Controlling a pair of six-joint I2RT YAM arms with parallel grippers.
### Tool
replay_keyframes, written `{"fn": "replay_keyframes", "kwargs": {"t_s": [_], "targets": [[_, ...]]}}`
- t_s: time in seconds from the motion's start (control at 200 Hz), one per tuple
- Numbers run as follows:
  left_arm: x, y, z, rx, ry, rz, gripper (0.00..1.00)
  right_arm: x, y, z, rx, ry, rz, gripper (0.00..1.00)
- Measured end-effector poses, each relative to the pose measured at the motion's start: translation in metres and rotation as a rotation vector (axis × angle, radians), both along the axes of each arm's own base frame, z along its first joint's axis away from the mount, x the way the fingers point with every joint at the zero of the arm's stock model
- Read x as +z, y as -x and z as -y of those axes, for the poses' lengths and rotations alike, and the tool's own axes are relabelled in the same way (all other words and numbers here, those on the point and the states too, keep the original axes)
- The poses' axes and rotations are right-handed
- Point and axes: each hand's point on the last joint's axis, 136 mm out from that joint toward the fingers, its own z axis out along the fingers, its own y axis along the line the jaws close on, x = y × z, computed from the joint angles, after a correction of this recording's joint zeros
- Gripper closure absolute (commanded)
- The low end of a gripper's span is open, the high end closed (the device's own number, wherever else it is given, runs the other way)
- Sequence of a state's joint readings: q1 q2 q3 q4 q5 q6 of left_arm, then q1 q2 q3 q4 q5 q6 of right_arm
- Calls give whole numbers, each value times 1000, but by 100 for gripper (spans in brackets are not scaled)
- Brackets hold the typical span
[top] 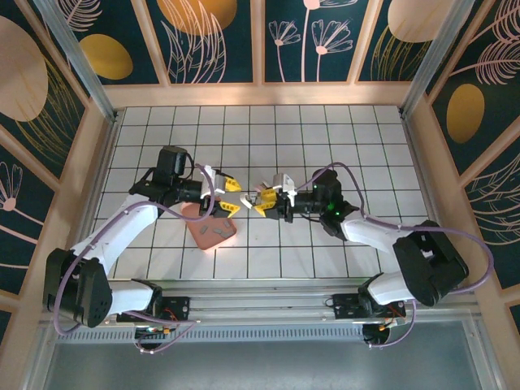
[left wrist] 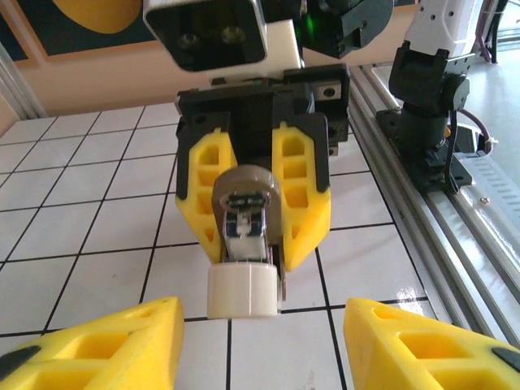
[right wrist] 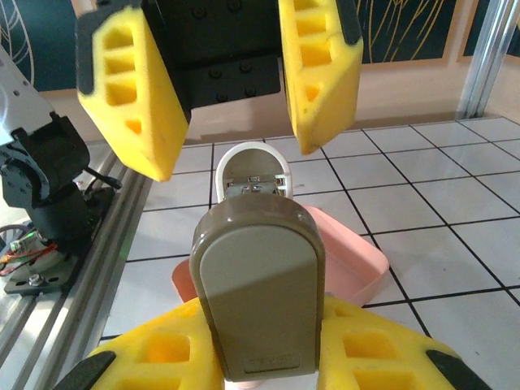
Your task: Load the staples into the stapler
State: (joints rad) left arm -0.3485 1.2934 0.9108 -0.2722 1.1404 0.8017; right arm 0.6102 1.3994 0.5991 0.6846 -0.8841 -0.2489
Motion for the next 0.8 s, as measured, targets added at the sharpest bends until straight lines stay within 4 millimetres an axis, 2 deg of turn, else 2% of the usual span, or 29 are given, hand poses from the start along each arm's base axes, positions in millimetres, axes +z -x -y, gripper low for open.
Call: {"fn": "replay_keyframes", "kwargs": {"t_s": [0.13,0.34,0.496,0.551,0.616,0.651,0.801], "targets": [[-4,-2,2,-10,-3,-7,55,-1,-5,-5,4,0,8,85],[-6,-6,4,-14,-7,-4,57,6,-9,-13,19,-15,36,85],[-3,-9,5,-10,-7,18,71,8,-9,-16,41,-21,48,86],[-2,-10,5,-9,-8,23,70,8,-9,-17,47,-22,52,85],[-3,-11,5,-10,-9,20,60,9,-9,-17,47,-22,56,85],[-4,-11,5,-11,-11,15,57,9,-10,-17,43,-22,58,85],[-8,-15,7,-11,-22,-16,59,9,-10,-17,40,-21,67,86]]}}
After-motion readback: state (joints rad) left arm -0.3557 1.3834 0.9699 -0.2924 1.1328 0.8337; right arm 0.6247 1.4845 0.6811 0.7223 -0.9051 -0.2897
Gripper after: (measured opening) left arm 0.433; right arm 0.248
